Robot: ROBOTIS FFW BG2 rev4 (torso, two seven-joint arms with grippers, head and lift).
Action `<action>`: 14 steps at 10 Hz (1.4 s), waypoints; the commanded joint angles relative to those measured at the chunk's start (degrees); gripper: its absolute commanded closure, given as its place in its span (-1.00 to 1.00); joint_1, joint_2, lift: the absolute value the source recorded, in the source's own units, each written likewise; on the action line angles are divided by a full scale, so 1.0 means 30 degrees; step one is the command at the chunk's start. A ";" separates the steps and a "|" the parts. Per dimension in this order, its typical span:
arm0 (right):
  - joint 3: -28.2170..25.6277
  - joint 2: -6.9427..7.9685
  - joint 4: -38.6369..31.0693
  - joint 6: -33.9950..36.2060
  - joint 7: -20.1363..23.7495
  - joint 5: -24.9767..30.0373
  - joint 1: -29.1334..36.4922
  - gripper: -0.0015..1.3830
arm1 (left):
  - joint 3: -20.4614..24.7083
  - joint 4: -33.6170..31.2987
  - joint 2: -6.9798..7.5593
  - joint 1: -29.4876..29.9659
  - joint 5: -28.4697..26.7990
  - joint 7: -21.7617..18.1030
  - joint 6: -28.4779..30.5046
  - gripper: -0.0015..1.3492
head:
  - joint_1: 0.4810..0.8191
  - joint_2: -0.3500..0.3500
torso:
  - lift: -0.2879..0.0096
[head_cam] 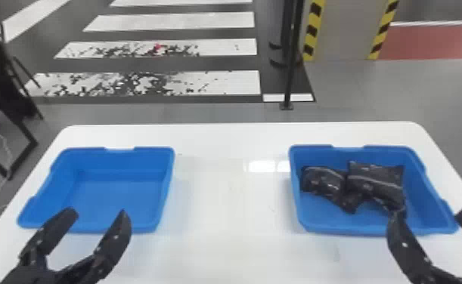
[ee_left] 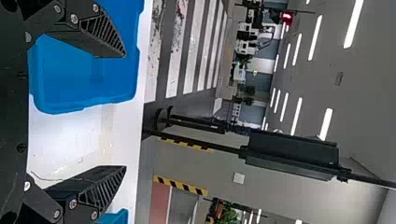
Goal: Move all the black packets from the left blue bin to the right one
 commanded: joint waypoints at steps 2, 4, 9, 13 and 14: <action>0.0000 0.0017 0.0054 0.0000 -0.0013 -0.0043 -0.0047 -0.84 | -0.0026 0.0000 -0.0050 0.0040 0.0000 0.0000 0.0077 -0.69 | 0.27 0.19 | -0.10; 0.0038 0.0017 0.0101 0.0000 -0.0013 -0.0081 -0.0047 -0.84 | -0.0026 0.0000 -0.0050 0.0087 0.0000 0.0000 0.0077 -0.69 | 0.27 0.19 | -0.10; 0.0342 -0.0088 0.0147 0.0000 -0.0013 -0.0272 -0.0140 -0.83 | -0.0026 0.0000 -0.0050 0.0087 0.0000 0.0000 0.0031 -0.69 | 0.27 0.21 | -0.10; 0.0419 -0.0146 0.0194 0.0000 -0.0013 -0.0348 -0.0187 -0.83 | -0.0064 0.0000 -0.0050 0.0040 0.0038 0.0000 0.0171 -0.69 | 0.27 0.23 | -0.10; 0.0419 -0.0176 0.0241 0.0000 0.0016 -0.0348 -0.0187 -0.83 | -0.0102 0.0000 -0.0050 0.0040 0.0038 -0.0029 0.0171 -0.69 | 0.27 0.23 | -0.10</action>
